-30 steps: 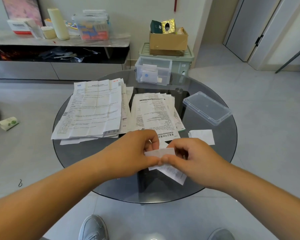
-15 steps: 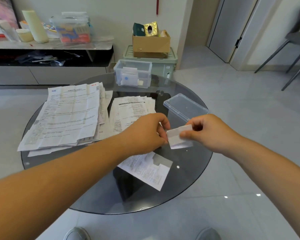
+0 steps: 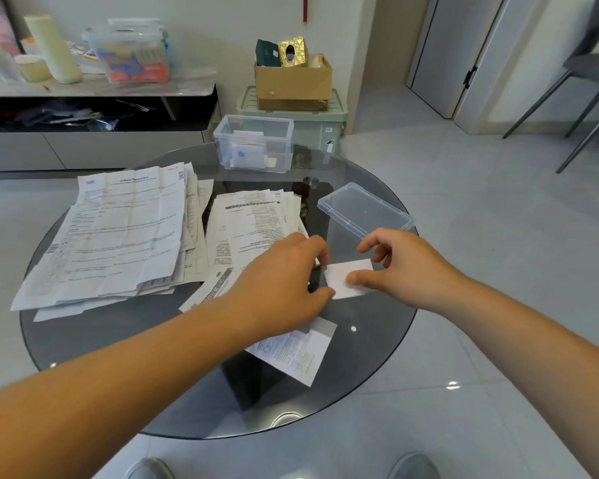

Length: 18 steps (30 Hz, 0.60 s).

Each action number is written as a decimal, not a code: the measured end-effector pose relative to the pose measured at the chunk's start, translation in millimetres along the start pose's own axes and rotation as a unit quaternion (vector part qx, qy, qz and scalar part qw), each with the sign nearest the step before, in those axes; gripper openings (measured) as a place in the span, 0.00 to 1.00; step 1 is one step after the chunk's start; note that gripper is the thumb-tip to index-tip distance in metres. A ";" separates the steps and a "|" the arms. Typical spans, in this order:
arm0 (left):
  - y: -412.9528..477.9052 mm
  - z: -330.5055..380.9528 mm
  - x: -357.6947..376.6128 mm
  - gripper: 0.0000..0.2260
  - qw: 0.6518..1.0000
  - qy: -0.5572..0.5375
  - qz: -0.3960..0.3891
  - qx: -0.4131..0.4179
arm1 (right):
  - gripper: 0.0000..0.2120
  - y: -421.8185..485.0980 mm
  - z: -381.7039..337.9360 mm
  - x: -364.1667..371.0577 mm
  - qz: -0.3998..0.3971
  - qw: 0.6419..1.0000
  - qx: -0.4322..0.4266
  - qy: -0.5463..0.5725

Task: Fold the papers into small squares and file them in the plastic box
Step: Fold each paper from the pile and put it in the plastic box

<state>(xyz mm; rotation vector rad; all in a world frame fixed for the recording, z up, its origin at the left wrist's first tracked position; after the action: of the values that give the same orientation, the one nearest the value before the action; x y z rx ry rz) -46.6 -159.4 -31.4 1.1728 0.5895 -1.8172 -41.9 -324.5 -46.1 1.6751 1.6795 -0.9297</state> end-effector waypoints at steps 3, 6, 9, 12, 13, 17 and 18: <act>-9.0 -7.6 -9.2 0.12 1.000 0.006 0.008 -0.013 | 0.19 -2.4 -2.0 -9.4 0.018 1.000 -0.012 0.006; -21.5 -15.6 -19.1 0.10 1.000 0.017 -0.001 -0.015 | 0.17 -4.5 -2.4 -16.4 0.030 0.999 -0.017 0.025; -41.7 -21.8 -23.0 0.09 0.998 0.061 -0.036 -0.001 | 0.13 -12.3 -11.5 -24.9 0.060 0.997 -0.031 0.047; -70.8 -26.8 -20.1 0.16 0.986 0.150 -0.056 0.055 | 0.06 -31.1 -39.4 -14.9 0.027 0.994 -0.079 0.070; -80.3 -27.7 -17.3 0.20 0.982 0.162 -0.062 0.076 | 0.05 -39.9 -51.8 -2.2 -0.012 0.993 -0.100 0.061; -97.5 -39.1 -4.2 0.21 0.973 0.191 -0.082 0.102 | 0.17 -78.1 -89.8 60.6 -0.141 0.961 -0.212 -0.104; -98.5 -38.2 -5.0 0.18 0.973 0.192 -0.066 0.110 | 0.21 -84.2 -93.3 69.2 -0.148 0.954 -0.228 -0.130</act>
<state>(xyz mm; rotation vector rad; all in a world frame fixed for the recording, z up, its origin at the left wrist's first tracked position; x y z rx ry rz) -111.8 -78.3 -50.2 1.6931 0.7096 -1.8119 -122.0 -205.5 -41.3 0.9733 1.8165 -0.7766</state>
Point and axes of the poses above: each hand's wrist, its own y-axis towards the middle knuckle, its own x-axis out of the palm, z = x × y, the point moved 9 cm from there along y, towards the middle knuckle, and after that the axes turned 2 degrees about y, right-handed, at the moved point
